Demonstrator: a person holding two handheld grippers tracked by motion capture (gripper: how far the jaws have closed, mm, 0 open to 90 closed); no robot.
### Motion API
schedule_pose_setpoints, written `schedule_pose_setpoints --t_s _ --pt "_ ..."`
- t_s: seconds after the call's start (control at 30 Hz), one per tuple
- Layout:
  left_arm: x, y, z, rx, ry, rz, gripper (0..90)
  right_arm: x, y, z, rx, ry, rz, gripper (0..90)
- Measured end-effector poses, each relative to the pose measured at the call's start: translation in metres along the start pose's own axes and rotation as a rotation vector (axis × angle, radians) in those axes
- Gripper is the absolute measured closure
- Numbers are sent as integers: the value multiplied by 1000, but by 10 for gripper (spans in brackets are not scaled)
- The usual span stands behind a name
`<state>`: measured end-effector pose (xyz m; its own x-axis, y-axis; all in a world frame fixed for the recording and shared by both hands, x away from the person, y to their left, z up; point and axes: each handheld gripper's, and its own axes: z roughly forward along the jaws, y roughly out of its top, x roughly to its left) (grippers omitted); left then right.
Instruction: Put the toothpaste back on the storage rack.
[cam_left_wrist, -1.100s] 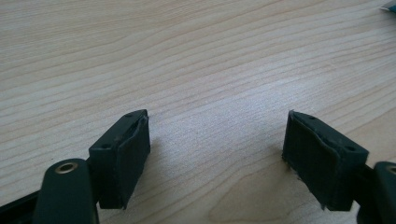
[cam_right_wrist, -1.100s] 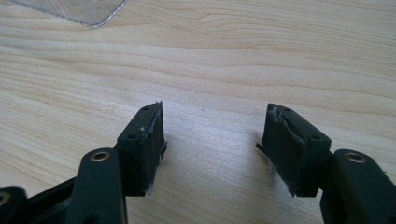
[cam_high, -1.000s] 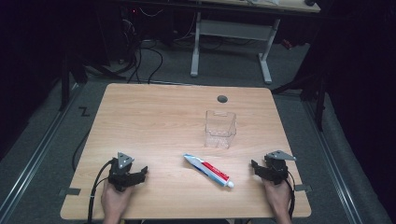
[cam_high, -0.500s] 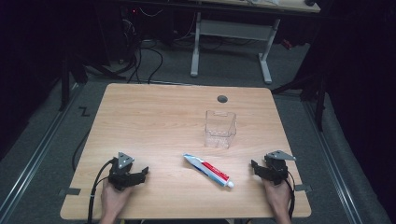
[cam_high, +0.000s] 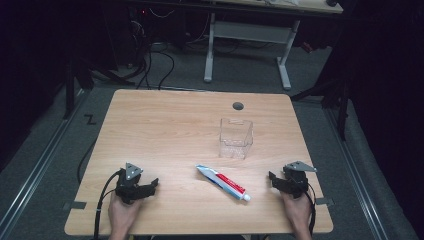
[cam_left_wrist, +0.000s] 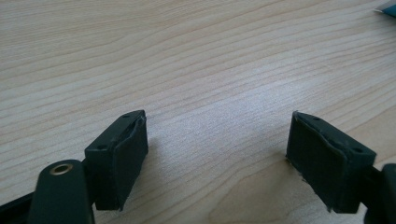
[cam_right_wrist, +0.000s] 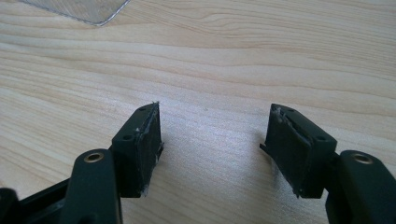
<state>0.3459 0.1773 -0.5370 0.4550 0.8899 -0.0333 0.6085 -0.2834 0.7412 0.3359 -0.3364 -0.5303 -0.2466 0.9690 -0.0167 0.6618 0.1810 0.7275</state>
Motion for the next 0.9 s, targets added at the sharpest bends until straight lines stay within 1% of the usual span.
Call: schedule_pose_setpoints --t_s 0.2,0.9 --pt "0 0 0 1 -5 2 210 0 0 0 1 1 -2 355" --pt "-1 0 0 0 1 2 223 0 0 0 -1 4 0 373"
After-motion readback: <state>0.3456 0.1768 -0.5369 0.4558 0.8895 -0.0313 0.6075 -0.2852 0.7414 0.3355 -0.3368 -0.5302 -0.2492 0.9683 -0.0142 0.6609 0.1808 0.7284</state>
